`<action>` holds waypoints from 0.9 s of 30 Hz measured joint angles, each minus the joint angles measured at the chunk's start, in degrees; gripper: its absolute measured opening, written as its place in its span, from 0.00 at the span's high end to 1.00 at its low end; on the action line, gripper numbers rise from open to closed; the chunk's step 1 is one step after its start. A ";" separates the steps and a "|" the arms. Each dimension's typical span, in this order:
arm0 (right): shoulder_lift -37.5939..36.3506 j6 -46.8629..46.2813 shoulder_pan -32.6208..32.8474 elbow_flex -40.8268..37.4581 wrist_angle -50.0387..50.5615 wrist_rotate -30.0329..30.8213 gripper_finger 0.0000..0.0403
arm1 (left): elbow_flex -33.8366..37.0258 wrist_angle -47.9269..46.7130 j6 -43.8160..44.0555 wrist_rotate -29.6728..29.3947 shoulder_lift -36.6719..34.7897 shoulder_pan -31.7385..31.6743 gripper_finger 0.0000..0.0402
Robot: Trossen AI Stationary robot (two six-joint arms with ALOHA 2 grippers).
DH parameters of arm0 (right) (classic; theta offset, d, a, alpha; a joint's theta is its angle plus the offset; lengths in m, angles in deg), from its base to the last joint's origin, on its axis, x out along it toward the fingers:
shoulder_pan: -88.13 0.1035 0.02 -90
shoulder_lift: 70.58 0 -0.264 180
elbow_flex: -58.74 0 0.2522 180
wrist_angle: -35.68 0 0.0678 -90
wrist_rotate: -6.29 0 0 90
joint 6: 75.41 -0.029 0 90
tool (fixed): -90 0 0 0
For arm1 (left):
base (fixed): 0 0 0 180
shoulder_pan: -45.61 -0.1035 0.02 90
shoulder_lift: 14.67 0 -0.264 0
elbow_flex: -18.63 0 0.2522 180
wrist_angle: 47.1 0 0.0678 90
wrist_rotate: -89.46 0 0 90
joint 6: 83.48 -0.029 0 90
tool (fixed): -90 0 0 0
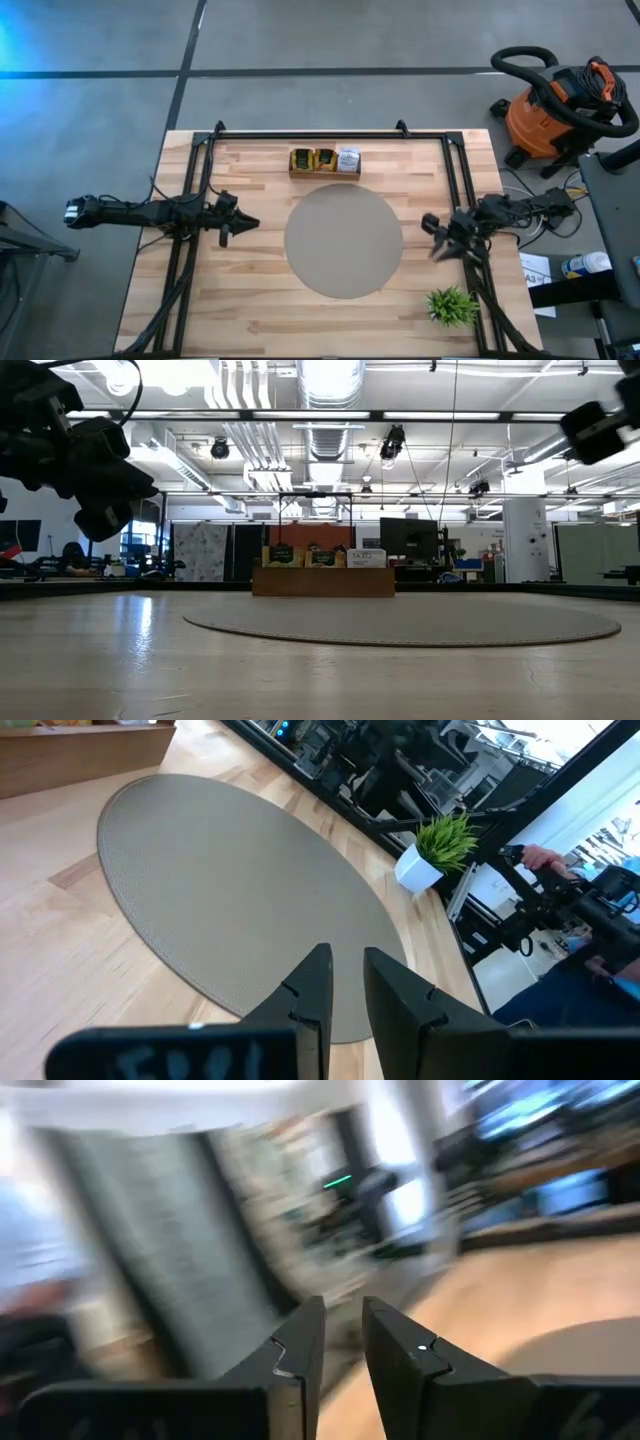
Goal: Pick & Place Tea
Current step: Return to Home Position
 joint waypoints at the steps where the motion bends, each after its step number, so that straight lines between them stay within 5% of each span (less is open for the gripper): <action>1: 0.00 2.08 -0.02 0.02 0.00 4.29 0.83 | 0.00 0.00 0.00 0.00 0.00 0.00 0.86; 8: 0.00 18.33 0.11 0.01 0.00 32.81 0.84 | 0.00 0.00 0.00 0.00 0.00 0.00 0.86; 13: 0.00 23.76 0.11 0.01 0.01 43.98 0.82 | 0.00 0.02 0.00 0.02 0.00 0.00 0.86; 18: 0.00 28.74 1.44 0.02 1.46 46.39 0.80 | 0.00 0.02 0.00 0.02 0.00 0.00 0.86; 23: 0.00 23.48 2.13 0.02 3.18 45.38 0.79 | 0.00 0.04 0.01 0.02 0.00 0.01 0.86; 27: 0.00 27.49 0.16 0.02 2.78 34.35 0.80 | 0.00 0.04 0.00 0.02 0.00 0.02 0.86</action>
